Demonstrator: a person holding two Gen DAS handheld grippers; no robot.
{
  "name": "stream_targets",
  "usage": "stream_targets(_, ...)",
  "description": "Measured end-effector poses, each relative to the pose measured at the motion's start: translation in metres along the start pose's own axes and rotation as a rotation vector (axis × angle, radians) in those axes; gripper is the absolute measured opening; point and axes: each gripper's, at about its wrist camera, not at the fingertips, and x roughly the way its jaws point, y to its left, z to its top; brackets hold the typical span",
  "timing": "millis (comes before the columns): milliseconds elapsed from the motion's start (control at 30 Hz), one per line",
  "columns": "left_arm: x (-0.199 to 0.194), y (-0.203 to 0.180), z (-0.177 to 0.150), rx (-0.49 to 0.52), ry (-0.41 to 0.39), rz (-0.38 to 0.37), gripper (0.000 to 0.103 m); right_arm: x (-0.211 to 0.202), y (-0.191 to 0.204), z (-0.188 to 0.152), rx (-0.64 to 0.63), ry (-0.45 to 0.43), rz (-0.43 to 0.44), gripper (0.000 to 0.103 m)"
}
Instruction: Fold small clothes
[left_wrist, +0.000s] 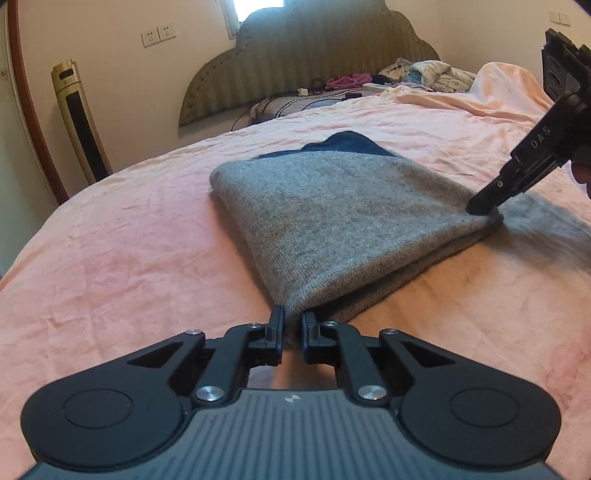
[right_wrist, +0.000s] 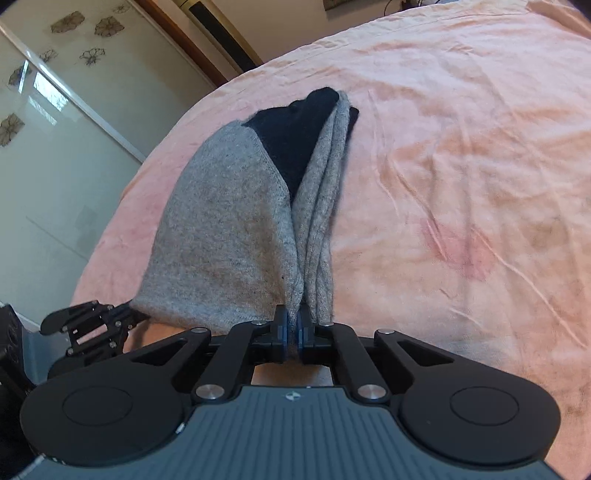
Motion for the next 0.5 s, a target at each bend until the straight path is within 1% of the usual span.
stream_targets(33,-0.005,0.006,0.001,-0.019,0.007,-0.04,0.012,-0.006,0.0,0.004,0.011,-0.014,0.023,0.029)
stream_targets(67,-0.012,0.015,0.001,-0.058,-0.003,-0.08,0.015,-0.014,0.0,0.01,0.019,-0.047,0.05,0.049)
stream_targets(100,-0.017,0.025,0.003,-0.117,-0.018,-0.108,0.018,-0.024,0.001,0.017,0.024,-0.105,0.071,0.072)
stream_targets(133,-0.02,0.039,0.006,-0.21,-0.029,-0.143,0.035,-0.03,0.0,0.026,0.029,-0.15,0.078,0.08)
stream_targets(167,-0.019,0.054,0.009,-0.311,-0.036,-0.177,0.067,-0.031,-0.001,0.037,0.035,-0.184,0.073,0.086)
stream_targets(200,-0.016,0.066,0.012,-0.414,-0.053,-0.198,0.081,-0.027,-0.005,0.052,0.047,-0.196,0.065,0.085)
stream_targets(233,-0.01,0.08,0.015,-0.541,-0.088,-0.209,0.094,-0.017,-0.01,0.067,0.066,-0.191,0.062,0.085)
stream_targets(267,0.001,0.091,0.017,-0.631,-0.094,-0.23,0.095,-0.005,-0.014,0.078,0.09,-0.182,0.053,0.085)
stream_targets(300,0.019,0.098,0.021,-0.695,-0.065,-0.246,0.095,0.013,-0.02,0.092,0.128,-0.165,0.034,0.084)
stream_targets(367,0.055,0.105,0.026,-0.786,0.017,-0.212,0.094,0.045,-0.023,0.112,0.167,-0.123,0.008,0.082)
stream_targets(400,0.071,0.105,0.028,-0.806,0.053,-0.207,0.09,0.06,-0.022,0.119,0.184,-0.103,-0.011,0.08)
stream_targets(433,0.076,0.101,0.032,-0.783,0.037,-0.18,0.089,0.075,-0.018,0.123,0.183,-0.079,-0.034,0.079)
stream_targets(467,0.079,0.095,0.039,-0.749,0.044,-0.17,0.085,0.083,-0.014,0.125,0.165,-0.067,-0.052,0.058)
stream_targets(500,0.081,0.09,0.044,-0.72,0.059,-0.187,0.077,0.093,-0.007,0.122,0.114,-0.042,-0.085,0.021)
